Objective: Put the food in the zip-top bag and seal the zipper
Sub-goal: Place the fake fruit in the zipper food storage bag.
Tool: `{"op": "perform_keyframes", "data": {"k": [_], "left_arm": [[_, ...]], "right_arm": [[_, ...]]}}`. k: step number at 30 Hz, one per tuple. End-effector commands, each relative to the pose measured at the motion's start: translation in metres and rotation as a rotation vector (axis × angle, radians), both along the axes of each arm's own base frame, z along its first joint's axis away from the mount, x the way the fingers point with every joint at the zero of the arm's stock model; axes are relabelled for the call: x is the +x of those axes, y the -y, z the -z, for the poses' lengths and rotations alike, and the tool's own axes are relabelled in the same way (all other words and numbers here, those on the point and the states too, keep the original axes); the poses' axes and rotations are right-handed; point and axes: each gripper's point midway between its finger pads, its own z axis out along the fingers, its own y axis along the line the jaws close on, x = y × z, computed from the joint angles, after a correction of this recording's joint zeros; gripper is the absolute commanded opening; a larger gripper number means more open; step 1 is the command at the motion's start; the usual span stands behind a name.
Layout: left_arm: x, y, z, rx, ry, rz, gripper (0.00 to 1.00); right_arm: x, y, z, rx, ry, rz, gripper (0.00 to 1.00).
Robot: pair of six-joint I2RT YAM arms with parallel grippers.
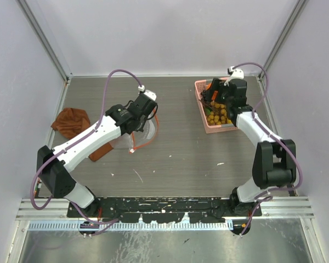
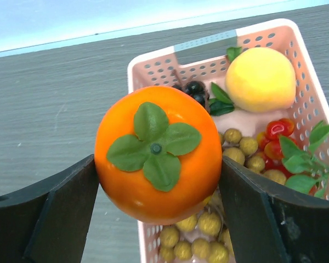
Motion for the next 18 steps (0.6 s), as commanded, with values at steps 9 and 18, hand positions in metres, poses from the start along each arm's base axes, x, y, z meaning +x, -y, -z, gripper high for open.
{"op": "perform_keyframes", "data": {"k": [9,18], "left_arm": [[0.0,0.002,-0.023,-0.06,0.047,0.019,0.0],[-0.001,0.004,-0.023,-0.07,0.042,0.027,0.0]], "right_arm": [[-0.09,-0.081,-0.042,0.06,0.091,-0.235,0.57],[-0.144,-0.152,-0.06,0.125,0.161,-0.458,0.57]]}}
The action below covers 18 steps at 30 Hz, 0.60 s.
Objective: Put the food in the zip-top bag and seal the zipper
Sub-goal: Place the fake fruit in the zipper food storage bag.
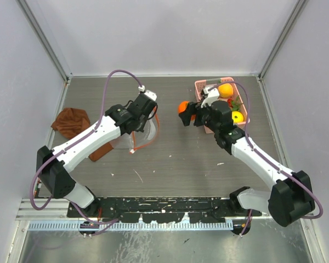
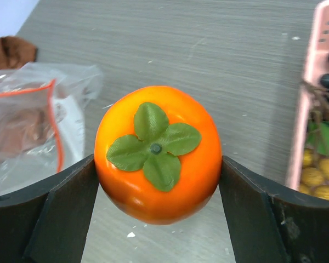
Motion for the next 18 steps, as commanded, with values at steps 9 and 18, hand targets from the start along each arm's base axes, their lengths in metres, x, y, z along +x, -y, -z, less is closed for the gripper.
{"op": "perform_keyframes", "data": {"k": [9,18], "left_arm": [[0.0,0.004,-0.023,-0.066,0.046,0.022,0.0],[-0.001,0.006,-0.022,-0.078,0.04,0.03,0.0]], "right_arm": [[-0.061,-0.084,-0.046,0.178,0.158,-0.328,0.57],[-0.083,-0.124,-0.044,0.239,0.161,-0.48,0.57]]}}
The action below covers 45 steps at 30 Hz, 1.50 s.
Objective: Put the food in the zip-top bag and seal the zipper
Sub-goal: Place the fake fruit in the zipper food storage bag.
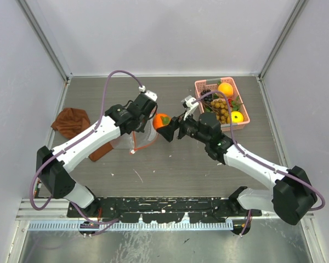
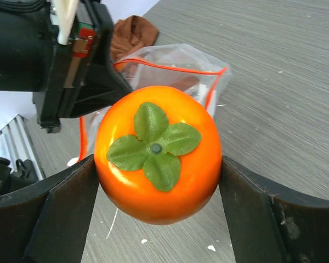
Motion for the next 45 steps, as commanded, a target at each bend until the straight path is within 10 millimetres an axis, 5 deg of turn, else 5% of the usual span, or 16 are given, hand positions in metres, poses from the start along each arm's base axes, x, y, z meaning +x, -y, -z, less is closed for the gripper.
{"op": "perform_keyframes", "data": {"k": [1,21,33,45], "left_arm": [[0.001,0.002,-0.023,-0.062,0.053,0.014,0.0],[-0.006,0.014,-0.027,-0.133,0.037,0.071,0.0],[-0.008,0.017,-0.027,-0.146,0.03,0.085,0.0],[-0.008,0.018,-0.027,-0.152,0.029,0.084,0.0]], "right_arm": [[-0.01,-0.025,-0.026,0.093,0.063,-0.105,0.58],[0.007,-0.062,0.013,0.104,-0.045,-0.135,0.59],[0.01,-0.07,0.032,0.039,-0.075,-0.161,0.77],[-0.003,-0.079,0.029,0.045,-0.087,-0.239,0.94]]}}
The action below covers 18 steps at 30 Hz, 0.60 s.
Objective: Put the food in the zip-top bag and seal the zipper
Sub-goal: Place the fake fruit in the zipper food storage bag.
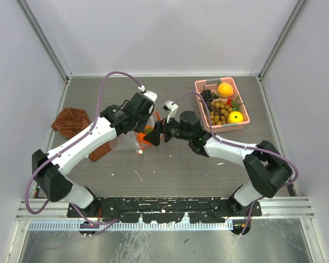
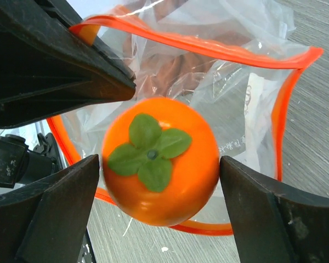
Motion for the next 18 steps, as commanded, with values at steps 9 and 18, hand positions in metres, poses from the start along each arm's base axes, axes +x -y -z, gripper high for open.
{"op": "perform_keyframes", "data": {"k": [9,18], "left_arm": [[0.003,0.004,-0.021,-0.068,0.061,0.004,0.0],[0.004,0.001,-0.023,-0.063,0.071,-0.008,0.0]], "right_arm": [[0.001,-0.008,-0.045,0.071,0.091,-0.025,1.0],[0.004,0.026,-0.061,-0.032,0.171,0.097,1.0]]}}
